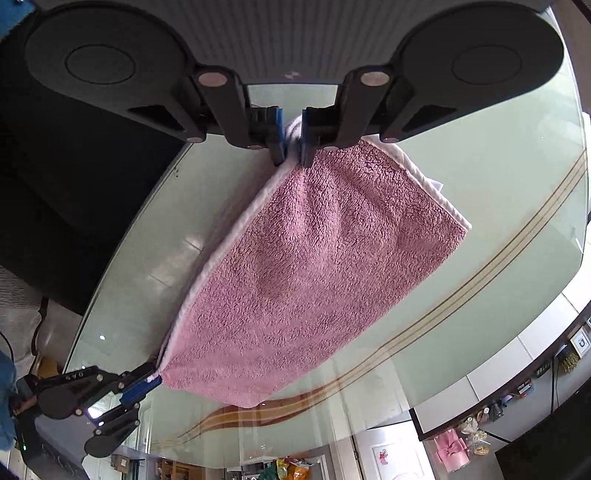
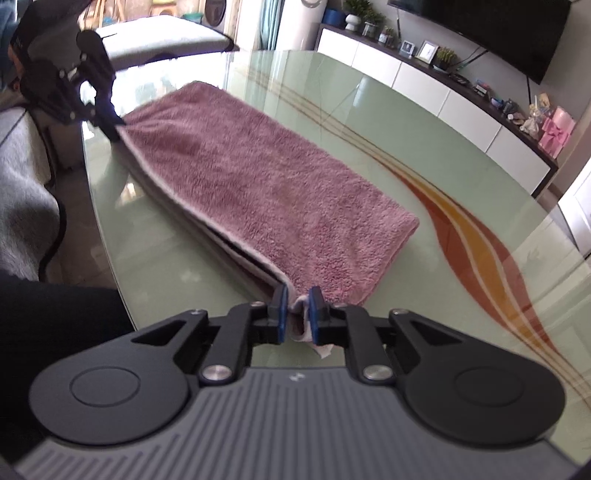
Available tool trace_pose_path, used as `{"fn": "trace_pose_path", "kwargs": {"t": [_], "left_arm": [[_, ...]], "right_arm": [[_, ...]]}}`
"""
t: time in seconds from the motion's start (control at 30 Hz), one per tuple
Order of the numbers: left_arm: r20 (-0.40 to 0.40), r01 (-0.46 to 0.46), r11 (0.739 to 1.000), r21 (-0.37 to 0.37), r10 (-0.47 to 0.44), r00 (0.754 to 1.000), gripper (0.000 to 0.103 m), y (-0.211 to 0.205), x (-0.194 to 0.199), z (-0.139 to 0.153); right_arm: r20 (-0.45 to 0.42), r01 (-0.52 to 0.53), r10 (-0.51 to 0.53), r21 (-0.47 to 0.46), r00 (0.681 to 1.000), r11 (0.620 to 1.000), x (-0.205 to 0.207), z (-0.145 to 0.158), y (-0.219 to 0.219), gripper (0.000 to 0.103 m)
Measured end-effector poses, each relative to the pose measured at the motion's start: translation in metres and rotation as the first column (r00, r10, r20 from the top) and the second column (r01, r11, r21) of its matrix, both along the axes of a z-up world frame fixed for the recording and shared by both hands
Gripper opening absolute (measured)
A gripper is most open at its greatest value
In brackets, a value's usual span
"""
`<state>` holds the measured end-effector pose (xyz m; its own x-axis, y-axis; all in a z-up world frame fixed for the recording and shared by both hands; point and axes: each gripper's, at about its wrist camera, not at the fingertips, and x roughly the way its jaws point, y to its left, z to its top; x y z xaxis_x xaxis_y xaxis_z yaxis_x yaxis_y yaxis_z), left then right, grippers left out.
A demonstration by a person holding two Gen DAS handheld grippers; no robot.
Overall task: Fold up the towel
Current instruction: 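Open both tools and release the folded towel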
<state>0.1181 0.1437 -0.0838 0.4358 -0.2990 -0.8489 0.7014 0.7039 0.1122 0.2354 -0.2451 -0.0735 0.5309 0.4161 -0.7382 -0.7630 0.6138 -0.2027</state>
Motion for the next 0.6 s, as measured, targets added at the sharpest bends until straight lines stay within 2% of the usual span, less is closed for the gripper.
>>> {"fn": "trace_pose_path", "kwargs": {"t": [0.07,0.13,0.2,0.3,0.37,0.43,0.5,0.6], "left_arm": [[0.028,0.004,1.0,-0.013,-0.004,1.0,0.022,0.004,-0.001,0.01],[0.064,0.012,0.999,-0.033,-0.01,0.998,0.034,0.006,-0.004,0.023],[0.082,0.032,0.996,-0.085,-0.025,0.996,0.049,0.009,-0.005,0.04],[0.122,0.022,0.988,-0.153,-0.004,0.992,0.056,-0.002,0.004,0.049],[0.142,-0.017,0.981,-0.193,0.045,0.989,0.056,-0.019,0.017,0.044],[0.15,-0.063,0.977,-0.201,0.095,0.984,0.055,-0.041,0.032,0.028],[0.122,-0.089,0.977,-0.194,0.114,0.986,0.046,-0.06,0.045,0.009],[0.027,-0.108,0.977,-0.186,0.115,0.993,0.037,-0.071,0.053,-0.014]], "right_arm": [[0.011,0.005,-0.005,0.018,1.0,1.0,0.0,0.005,-0.003,0.022],[0.017,0.01,-0.012,0.087,1.0,0.996,0.001,0.019,-0.009,0.025],[0.018,0.013,-0.015,0.153,1.0,0.988,0.002,0.03,-0.011,0.029],[0.008,0.031,-0.034,0.244,0.999,0.969,0.006,0.04,-0.002,0.029],[-0.002,0.064,-0.065,0.261,0.998,0.963,0.012,0.036,0.013,0.027],[-0.007,0.091,-0.092,0.243,0.996,0.966,0.019,0.025,0.032,0.024],[-0.039,0.122,-0.116,0.228,0.993,0.966,0.027,0.012,0.046,0.022],[-0.088,0.162,-0.147,0.202,0.985,0.966,0.034,-0.002,0.042,0.022]]}}
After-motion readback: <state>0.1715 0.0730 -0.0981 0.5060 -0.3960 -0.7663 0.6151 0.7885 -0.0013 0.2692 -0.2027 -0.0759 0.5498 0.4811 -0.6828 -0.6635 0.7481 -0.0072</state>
